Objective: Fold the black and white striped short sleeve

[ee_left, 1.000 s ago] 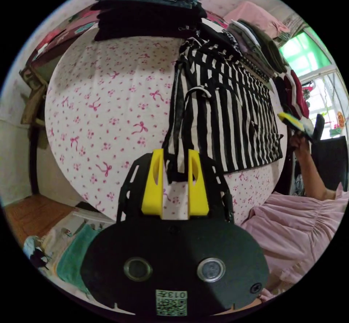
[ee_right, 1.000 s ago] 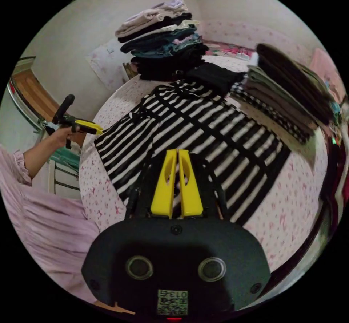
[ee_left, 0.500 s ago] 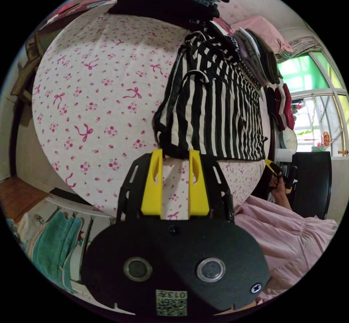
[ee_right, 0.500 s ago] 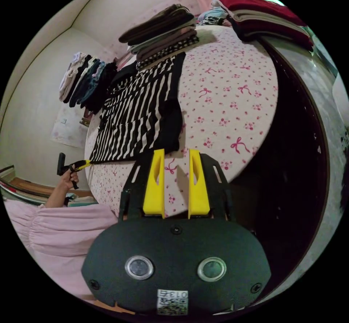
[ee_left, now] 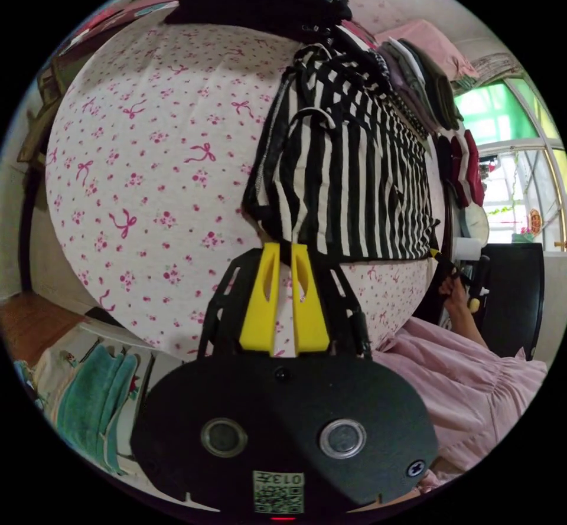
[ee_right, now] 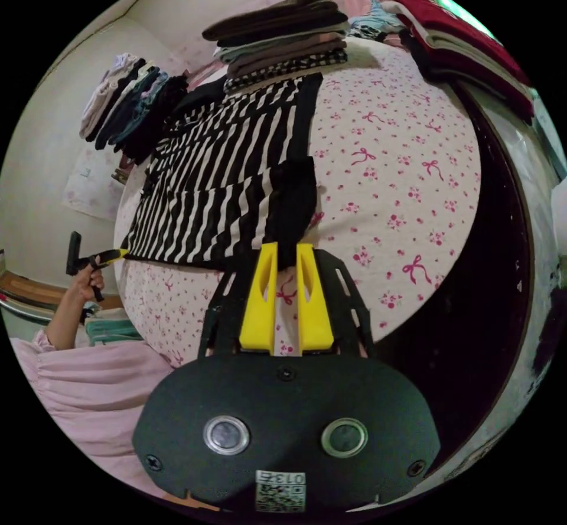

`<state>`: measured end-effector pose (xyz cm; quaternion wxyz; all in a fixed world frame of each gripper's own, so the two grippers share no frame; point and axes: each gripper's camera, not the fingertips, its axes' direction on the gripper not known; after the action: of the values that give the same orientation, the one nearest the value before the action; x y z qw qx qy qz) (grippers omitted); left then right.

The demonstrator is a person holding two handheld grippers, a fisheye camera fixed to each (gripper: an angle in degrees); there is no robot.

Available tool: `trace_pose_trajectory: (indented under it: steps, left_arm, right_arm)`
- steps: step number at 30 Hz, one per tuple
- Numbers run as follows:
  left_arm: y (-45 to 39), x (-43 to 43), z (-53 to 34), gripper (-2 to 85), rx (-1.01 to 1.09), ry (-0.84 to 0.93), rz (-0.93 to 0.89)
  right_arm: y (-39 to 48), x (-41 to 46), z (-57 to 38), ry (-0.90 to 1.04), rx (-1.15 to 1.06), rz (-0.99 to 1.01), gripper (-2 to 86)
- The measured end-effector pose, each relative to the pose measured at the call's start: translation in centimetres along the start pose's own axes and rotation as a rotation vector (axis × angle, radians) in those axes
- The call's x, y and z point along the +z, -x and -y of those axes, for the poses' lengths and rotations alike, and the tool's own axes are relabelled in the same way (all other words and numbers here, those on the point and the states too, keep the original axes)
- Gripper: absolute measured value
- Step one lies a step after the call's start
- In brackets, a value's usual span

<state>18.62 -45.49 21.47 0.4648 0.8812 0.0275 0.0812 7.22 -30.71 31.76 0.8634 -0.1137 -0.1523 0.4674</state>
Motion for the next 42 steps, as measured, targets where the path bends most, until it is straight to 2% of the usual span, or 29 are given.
trace_pose_trajectory:
  steps: [5,8,12,17,23,37,42]
  left_arm:
    - [-1.0,-0.5,0.2,4.9,0.005,0.002,0.005]
    - [-0.7,-1.0,0.4,3.0,-0.013,0.000,-0.063]
    - [-1.1,-2.1,0.6,1.5,0.009,0.026,-0.062]
    - [-2.7,-7.1,-0.7,0.9,0.067,-0.034,-0.112]
    - [-5.7,-9.8,-3.3,0.8,0.138,-0.004,-0.084]
    - [-5.9,-4.1,-10.5,4.4,0.028,0.077,-0.139]
    - [-7.3,-7.4,-10.8,7.4,0.043,0.034,0.023]
  right_arm:
    - [1.5,-0.5,0.4,-0.005,-0.063,-0.016,5.0]
    - [0.8,0.1,0.8,0.004,-0.027,0.048,4.2]
    - [0.4,0.2,1.5,0.028,-0.008,0.061,3.2]
    - [1.0,-3.3,1.6,-0.014,-0.055,0.066,2.7]
    - [2.0,-5.9,0.0,-0.005,-0.079,0.060,2.6]
    - [2.7,-2.1,-6.5,0.144,-0.105,-0.008,4.9]
    - [2.7,-4.5,-5.8,0.120,-0.137,-0.046,8.0]
